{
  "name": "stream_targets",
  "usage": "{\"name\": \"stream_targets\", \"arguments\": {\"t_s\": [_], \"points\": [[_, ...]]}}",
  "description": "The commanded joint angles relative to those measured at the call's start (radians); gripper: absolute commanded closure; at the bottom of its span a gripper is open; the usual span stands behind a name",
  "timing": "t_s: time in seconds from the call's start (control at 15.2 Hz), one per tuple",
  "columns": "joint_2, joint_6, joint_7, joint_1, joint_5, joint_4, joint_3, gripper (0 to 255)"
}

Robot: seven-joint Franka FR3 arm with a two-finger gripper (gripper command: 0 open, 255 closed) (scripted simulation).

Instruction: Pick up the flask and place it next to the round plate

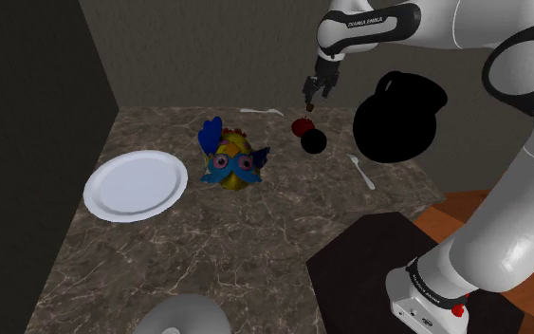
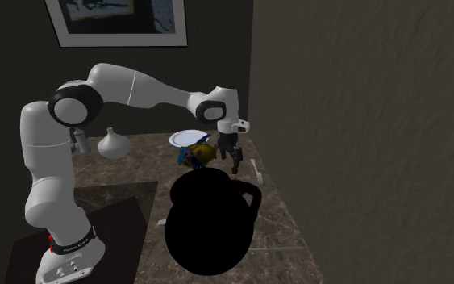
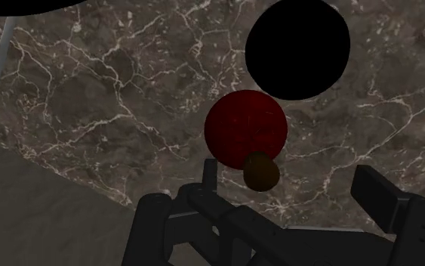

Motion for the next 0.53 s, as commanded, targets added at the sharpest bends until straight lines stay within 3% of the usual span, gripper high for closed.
{"name": "stream_targets", "arguments": {"t_s": [0.0, 0.46], "points": [[0.047, 0.009, -0.007, -0.006, 0.006, 0.04, -0.002, 0], [0.078, 0.085, -0.009, -0.008, 0.011, -0.006, -0.001, 0]]}}
